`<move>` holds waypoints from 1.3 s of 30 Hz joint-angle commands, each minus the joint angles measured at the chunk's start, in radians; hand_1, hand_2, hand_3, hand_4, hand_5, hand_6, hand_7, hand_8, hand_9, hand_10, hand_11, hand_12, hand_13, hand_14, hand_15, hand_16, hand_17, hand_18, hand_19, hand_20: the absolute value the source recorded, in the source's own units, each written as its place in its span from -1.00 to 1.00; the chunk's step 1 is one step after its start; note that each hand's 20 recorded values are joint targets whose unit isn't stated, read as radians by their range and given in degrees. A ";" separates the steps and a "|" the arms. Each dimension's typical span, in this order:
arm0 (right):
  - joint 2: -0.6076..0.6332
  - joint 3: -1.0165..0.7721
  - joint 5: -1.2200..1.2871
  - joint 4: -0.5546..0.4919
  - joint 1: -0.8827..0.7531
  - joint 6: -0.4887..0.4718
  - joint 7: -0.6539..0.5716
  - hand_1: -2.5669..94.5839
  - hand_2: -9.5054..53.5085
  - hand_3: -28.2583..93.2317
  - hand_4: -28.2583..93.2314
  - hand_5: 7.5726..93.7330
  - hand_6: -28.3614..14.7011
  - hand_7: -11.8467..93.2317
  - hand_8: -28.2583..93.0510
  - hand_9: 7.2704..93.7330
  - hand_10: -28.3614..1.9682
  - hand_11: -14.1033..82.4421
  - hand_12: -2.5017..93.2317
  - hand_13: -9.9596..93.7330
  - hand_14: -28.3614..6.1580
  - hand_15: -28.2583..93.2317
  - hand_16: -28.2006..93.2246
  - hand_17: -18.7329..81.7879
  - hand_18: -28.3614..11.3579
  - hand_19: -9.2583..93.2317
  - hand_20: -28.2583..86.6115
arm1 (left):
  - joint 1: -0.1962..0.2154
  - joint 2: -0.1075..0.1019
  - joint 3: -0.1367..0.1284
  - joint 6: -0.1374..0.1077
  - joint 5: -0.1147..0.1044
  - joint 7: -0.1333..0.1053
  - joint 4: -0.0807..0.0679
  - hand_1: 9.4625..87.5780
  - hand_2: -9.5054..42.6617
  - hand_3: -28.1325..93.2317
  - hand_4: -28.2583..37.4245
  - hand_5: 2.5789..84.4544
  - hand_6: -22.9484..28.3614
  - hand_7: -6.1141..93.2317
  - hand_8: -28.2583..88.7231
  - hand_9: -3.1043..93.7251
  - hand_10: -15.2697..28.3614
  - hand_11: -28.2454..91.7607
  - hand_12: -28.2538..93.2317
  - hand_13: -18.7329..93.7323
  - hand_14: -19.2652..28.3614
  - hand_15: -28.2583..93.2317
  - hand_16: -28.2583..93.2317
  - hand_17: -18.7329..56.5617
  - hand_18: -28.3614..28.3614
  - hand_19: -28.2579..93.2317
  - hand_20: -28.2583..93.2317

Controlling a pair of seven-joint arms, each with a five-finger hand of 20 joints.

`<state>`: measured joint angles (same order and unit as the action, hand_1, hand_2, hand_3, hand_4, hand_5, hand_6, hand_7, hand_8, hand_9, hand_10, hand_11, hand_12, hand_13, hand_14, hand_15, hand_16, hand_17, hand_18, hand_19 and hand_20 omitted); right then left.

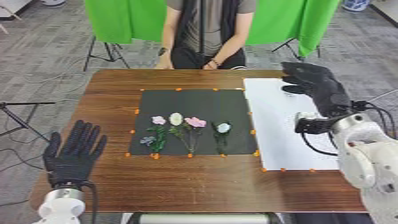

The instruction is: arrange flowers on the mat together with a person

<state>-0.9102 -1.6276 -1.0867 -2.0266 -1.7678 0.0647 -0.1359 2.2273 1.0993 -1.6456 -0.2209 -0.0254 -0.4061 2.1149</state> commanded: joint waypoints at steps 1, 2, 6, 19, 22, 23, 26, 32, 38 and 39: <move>-0.068 -0.136 0.291 -0.090 -0.250 -0.050 0.022 -0.42 -0.41 0.78 -0.96 -0.07 0.21 -0.50 -0.72 -0.16 0.11 -0.61 -0.72 -0.13 -0.10 -0.36 -0.27 -0.37 -0.48 -0.02 -0.29 | 0.021 0.008 -0.014 0.013 0.005 -0.012 -0.004 -0.68 -0.08 0.70 -1.00 0.07 0.22 -0.63 -0.69 -0.13 0.30 -0.24 -0.44 -0.14 0.39 -0.14 -0.64 -0.67 0.53 0.08 -0.38; -0.074 -0.146 0.297 -0.095 -0.270 -0.043 0.027 -0.42 -0.40 0.78 -0.96 -0.07 0.21 -0.50 -0.72 -0.16 0.12 -0.61 -0.73 -0.13 -0.10 -0.36 -0.27 -0.37 -0.48 -0.02 -0.29 | 0.024 0.009 -0.015 0.015 0.002 -0.014 -0.002 -0.68 -0.08 0.70 -1.00 0.07 0.22 -0.63 -0.69 -0.13 0.30 -0.24 -0.44 -0.14 0.39 -0.14 -0.64 -0.67 0.53 0.08 -0.38; -0.092 -0.190 0.342 -0.104 -0.325 -0.022 0.036 -0.43 -0.40 0.78 -0.96 -0.08 0.21 -0.50 -0.72 -0.16 0.13 -0.61 -0.73 -0.13 -0.11 -0.36 -0.28 -0.38 -0.48 -0.04 -0.28 | 0.026 0.013 -0.007 0.015 0.002 -0.011 -0.003 -0.68 -0.09 0.71 -1.00 0.07 0.22 -0.62 -0.69 -0.13 0.30 -0.24 -0.44 -0.14 0.39 -0.14 -0.64 -0.67 0.53 0.08 -0.38; -0.089 -0.126 0.330 -0.105 -0.288 0.014 0.029 -0.43 -0.39 0.79 -0.96 -0.08 0.22 -0.50 -0.72 -0.17 0.14 -0.61 -0.73 -0.12 -0.13 -0.35 -0.28 -0.38 -0.49 -0.05 -0.27 | 0.033 0.014 -0.015 -0.008 0.001 -0.008 0.006 -0.66 -0.08 0.70 -1.00 0.08 0.22 -0.62 -0.69 -0.12 0.30 -0.24 -0.44 -0.14 0.39 -0.14 -0.64 -0.67 0.53 0.08 -0.38; -0.096 -0.133 0.339 -0.108 -0.287 -0.004 0.009 -0.43 -0.38 0.79 -0.96 -0.07 0.22 -0.50 -0.72 -0.17 0.12 -0.61 -0.73 -0.12 -0.15 -0.35 -0.27 -0.38 -0.49 -0.05 -0.26 | 0.036 0.017 -0.015 -0.008 0.002 -0.005 0.006 -0.65 -0.07 0.70 -1.00 0.08 0.22 -0.62 -0.69 -0.12 0.30 -0.24 -0.44 -0.14 0.39 -0.14 -0.64 -0.67 0.53 0.08 -0.38; -0.099 -0.143 0.337 -0.113 -0.295 -0.012 0.006 -0.43 -0.38 0.79 -0.96 -0.07 0.21 -0.50 -0.72 -0.17 0.11 -0.61 -0.73 -0.12 -0.15 -0.35 -0.27 -0.38 -0.49 -0.05 -0.26 | 0.036 0.017 -0.014 -0.010 0.002 -0.006 0.006 -0.65 -0.07 0.69 -1.00 0.08 0.22 -0.62 -0.69 -0.12 0.30 -0.24 -0.44 -0.14 0.39 -0.14 -0.64 -0.67 0.53 0.08 -0.38; -0.094 -0.131 0.340 -0.112 -0.285 -0.001 0.008 -0.43 -0.37 0.78 -0.96 -0.06 0.21 -0.50 -0.72 -0.17 0.11 -0.61 -0.73 -0.12 -0.16 -0.35 -0.27 -0.38 -0.49 -0.04 -0.26 | 0.038 0.017 -0.016 -0.012 0.001 -0.007 0.008 -0.65 -0.07 0.70 -1.00 0.08 0.22 -0.62 -0.69 -0.12 0.31 -0.24 -0.44 -0.14 0.39 -0.13 -0.64 -0.67 0.53 0.08 -0.38; -0.096 -0.124 0.335 -0.109 -0.275 -0.012 0.004 -0.43 -0.37 0.78 -0.96 -0.06 0.21 -0.50 -0.72 -0.17 0.10 -0.61 -0.72 -0.12 -0.17 -0.35 -0.27 -0.38 -0.50 -0.04 -0.26 | 0.033 0.012 -0.012 -0.007 -0.009 -0.013 0.006 -0.64 -0.06 0.69 -1.00 0.09 0.22 -0.62 -0.69 -0.11 0.31 -0.24 -0.44 -0.13 0.38 -0.13 -0.64 -0.67 0.53 0.08 -0.38; -0.104 -0.140 0.343 -0.119 -0.291 -0.030 -0.010 -0.44 -0.36 0.78 -0.96 -0.06 0.21 -0.50 -0.72 -0.17 0.10 -0.61 -0.72 -0.12 -0.17 -0.35 -0.27 -0.39 -0.50 -0.04 -0.26 | 0.030 0.017 -0.010 -0.028 -0.018 -0.003 0.010 -0.63 -0.04 0.68 -1.00 0.10 0.23 -0.62 -0.69 -0.11 0.31 -0.23 -0.44 -0.13 0.39 -0.13 -0.65 -0.67 0.53 0.08 -0.38; -0.108 -0.142 0.339 -0.119 -0.290 -0.040 -0.014 -0.44 -0.36 0.78 -0.96 -0.06 0.21 -0.50 -0.72 -0.17 0.10 -0.61 -0.72 -0.12 -0.17 -0.35 -0.27 -0.39 -0.50 -0.04 -0.26 | 0.032 0.017 -0.012 -0.026 -0.019 -0.002 0.011 -0.63 -0.02 0.68 -1.00 0.10 0.23 -0.62 -0.69 -0.11 0.31 -0.23 -0.44 -0.13 0.39 -0.13 -0.65 -0.67 0.53 0.08 -0.38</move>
<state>-1.0096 -1.7501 -0.7456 -2.1309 -2.0433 0.0583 -0.1301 2.2464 1.1084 -1.6597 -0.2271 -0.0271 -0.4203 2.1197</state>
